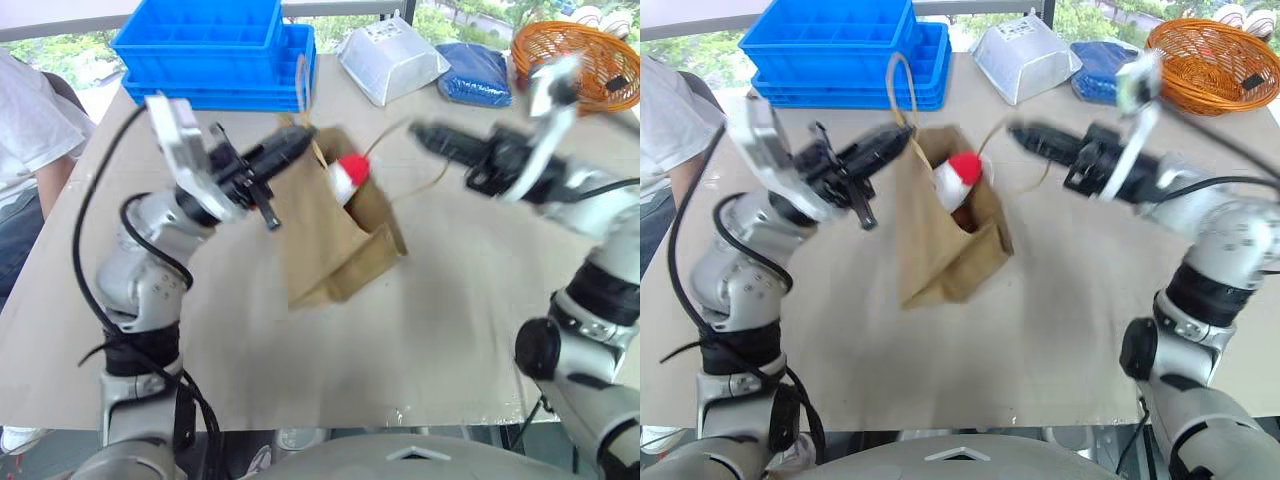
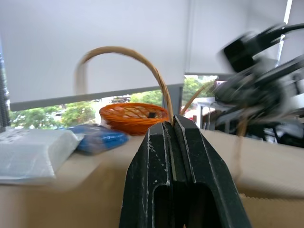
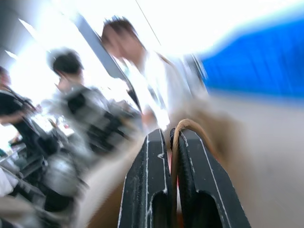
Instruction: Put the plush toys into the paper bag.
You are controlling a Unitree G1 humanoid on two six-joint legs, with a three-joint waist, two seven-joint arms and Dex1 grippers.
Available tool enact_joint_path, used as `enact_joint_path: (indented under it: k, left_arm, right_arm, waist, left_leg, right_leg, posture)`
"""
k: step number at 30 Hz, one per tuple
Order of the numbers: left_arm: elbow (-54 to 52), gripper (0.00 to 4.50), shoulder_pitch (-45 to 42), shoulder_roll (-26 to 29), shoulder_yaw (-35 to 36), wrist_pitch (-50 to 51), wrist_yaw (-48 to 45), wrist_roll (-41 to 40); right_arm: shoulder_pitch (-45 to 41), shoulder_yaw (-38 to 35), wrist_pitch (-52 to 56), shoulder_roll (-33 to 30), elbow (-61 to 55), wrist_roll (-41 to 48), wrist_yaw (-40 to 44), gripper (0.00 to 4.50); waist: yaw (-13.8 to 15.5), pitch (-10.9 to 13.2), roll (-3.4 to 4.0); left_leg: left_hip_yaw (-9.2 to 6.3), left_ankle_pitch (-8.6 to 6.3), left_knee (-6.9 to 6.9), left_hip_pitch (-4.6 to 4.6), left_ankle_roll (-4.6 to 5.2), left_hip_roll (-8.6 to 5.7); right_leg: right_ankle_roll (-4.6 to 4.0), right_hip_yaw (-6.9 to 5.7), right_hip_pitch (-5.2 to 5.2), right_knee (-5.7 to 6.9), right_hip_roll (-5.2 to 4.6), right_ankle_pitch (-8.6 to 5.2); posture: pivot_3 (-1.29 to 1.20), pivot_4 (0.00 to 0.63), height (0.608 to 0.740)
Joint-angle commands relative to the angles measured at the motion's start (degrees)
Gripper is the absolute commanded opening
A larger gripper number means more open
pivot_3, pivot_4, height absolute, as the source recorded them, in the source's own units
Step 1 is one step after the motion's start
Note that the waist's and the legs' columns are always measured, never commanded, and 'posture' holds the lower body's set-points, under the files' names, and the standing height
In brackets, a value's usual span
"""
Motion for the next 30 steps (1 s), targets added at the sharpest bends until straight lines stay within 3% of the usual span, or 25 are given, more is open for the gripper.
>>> enact_joint_path:
  k: [1, 6, 11, 16, 19, 30]
  left_arm:
    - [6.07, 0.00, -5.56, -0.77, 0.38, 1.59, -0.78, -1.80]
    - [16.38, 0.00, -13.28, -0.66, -4.14, -1.23, -8.93, 3.94]
    - [30.96, 0.00, -23.90, -1.58, -7.63, -7.11, -16.74, 10.47]
    - [39.90, 0.00, -26.03, -1.88, -12.10, -13.66, -22.28, 18.46]
    - [44.19, 0.00, -28.12, -3.19, -12.61, -17.11, -23.10, 21.11]
    - [45.45, 0.00, -31.16, -3.17, -11.41, -20.62, -27.38, 22.92]
  right_arm:
    - [1.73, 0.78, -1.83, -2.63, -1.71, 16.16, -12.72, 0.11]
    - [4.65, 8.31, -14.90, -11.34, -4.16, 36.11, -29.11, 0.11]
    - [4.21, 13.51, -25.08, -19.54, -7.55, 43.70, -37.06, 0.11]
    - [6.92, 19.62, -26.70, -25.06, -10.00, 43.21, -36.55, 0.11]
    - [11.33, 22.58, -25.57, -28.44, -11.69, 38.51, -33.77, 0.11]
    - [14.42, 22.53, -28.59, -34.75, -14.16, 33.71, -24.76, 0.11]
  waist:
    - [-0.04, 0.01, 0.01]
    - [-0.42, 0.02, 0.02]
    - [-0.41, 0.04, 0.03]
    - [-0.52, 0.03, 0.01]
    - [-0.22, 0.04, -0.01]
    - [-0.11, 0.05, -0.01]
  left_leg:
    - [0.00, 0.00, 0.00, -0.04, 0.00, -0.04]
    - [0.13, 0.02, 0.01, -0.07, 0.00, -0.17]
    - [0.24, 0.01, 0.04, -0.07, 0.03, -0.11]
    - [0.38, -0.12, 0.03, -0.01, 0.29, -0.07]
    - [0.32, -0.15, 0.05, -0.14, 0.33, 0.08]
    - [0.34, -0.22, 0.13, -0.21, 0.45, 0.14]
  right_leg:
    - [0.00, 0.00, -0.02, -0.01, -0.01, 0.00]
    - [0.01, 0.06, -0.06, -0.05, -0.01, 0.00]
    - [0.00, 0.10, -0.07, -0.07, 0.10, -0.01]
    - [0.01, 0.24, -0.01, -0.18, 0.14, -0.01]
    - [0.01, 0.19, -0.05, -0.23, 0.13, -0.01]
    - [0.02, 0.15, -0.07, -0.26, 0.08, -0.01]
  posture:
    - [0.00, 0.150, 0.740]
    - [0.00, 0.150, 0.740]
    - [0.00, 0.150, 0.740]
    - [0.00, 0.150, 0.740]
    - [0.00, 0.150, 0.740]
    - [0.00, 0.150, 0.740]
